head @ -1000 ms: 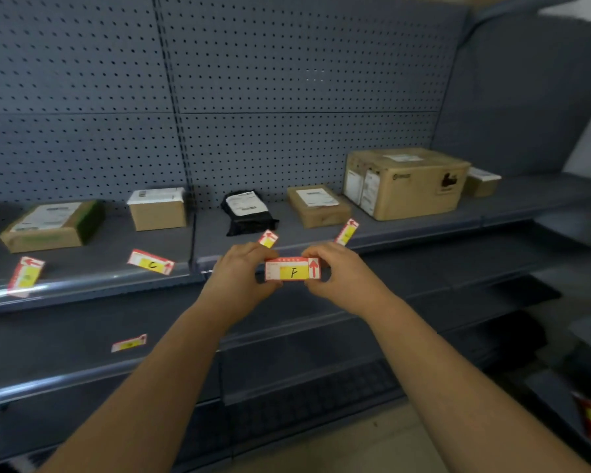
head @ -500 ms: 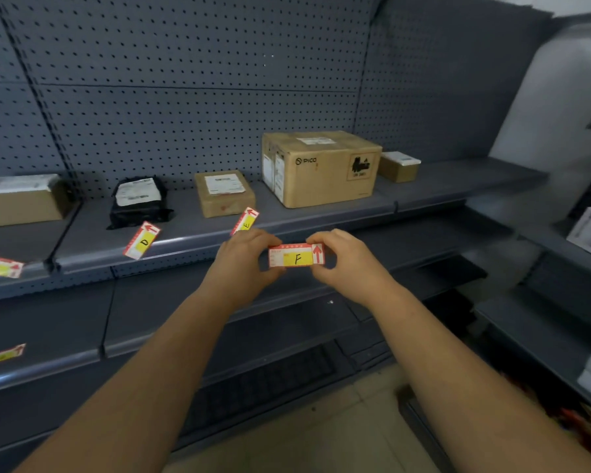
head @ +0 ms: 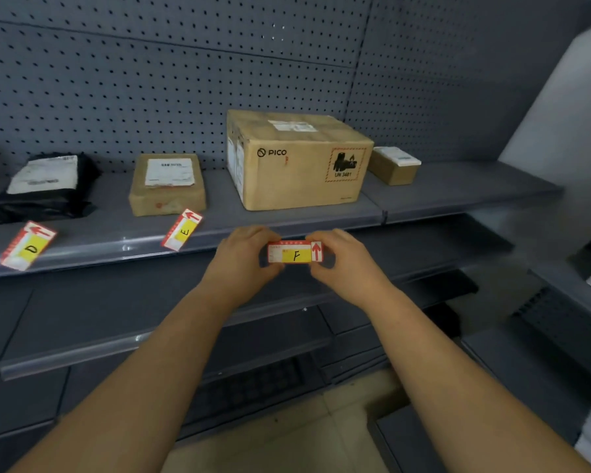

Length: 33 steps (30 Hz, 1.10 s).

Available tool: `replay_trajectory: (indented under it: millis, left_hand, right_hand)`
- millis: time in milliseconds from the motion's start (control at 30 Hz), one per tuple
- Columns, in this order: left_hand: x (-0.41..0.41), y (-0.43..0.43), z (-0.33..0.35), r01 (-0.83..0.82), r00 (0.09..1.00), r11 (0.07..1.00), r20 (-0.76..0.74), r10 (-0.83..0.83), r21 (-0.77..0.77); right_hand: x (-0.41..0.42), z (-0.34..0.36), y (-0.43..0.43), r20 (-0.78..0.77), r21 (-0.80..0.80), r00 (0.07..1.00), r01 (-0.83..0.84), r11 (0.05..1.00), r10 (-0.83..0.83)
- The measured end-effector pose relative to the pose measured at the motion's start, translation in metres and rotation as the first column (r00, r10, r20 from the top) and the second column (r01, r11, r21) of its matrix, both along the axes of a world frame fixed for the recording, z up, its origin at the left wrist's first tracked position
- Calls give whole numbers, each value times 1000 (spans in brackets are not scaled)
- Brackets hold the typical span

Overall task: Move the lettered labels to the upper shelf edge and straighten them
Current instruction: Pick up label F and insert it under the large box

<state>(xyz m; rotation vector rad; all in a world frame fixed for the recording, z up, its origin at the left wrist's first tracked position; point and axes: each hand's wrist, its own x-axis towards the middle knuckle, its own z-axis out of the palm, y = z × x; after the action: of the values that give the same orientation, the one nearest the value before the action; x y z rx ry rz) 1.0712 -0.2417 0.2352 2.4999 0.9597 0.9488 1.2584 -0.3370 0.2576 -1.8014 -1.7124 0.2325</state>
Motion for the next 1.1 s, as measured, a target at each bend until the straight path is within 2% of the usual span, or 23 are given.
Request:
replay_trajectory:
  millis: [167,400,767,967,1100]
  left_hand:
    - [41,24,5,-25,1000,999,19,24,32]
    - [74,36,0,-100,995,994,29,99,33]
    - [138,39,6,-299,954,950,32,297,91]
    - [161,32,-1,-404,915,913,23,403,54]
    - [162,29,-11,-477,879,879,-11,477,-23]
  right_hand:
    - [41,4,27,-54,27,999,3,1000,-2]
    - [80,1,53,-242,34,969,-39,999,46]
    - [150,16,87,-249,45,937,-241,970,244]
    - [174,4,105,-279,35,908,-315,948,312]
    - [182,-2,116,-296,17,901,-327,945,317]
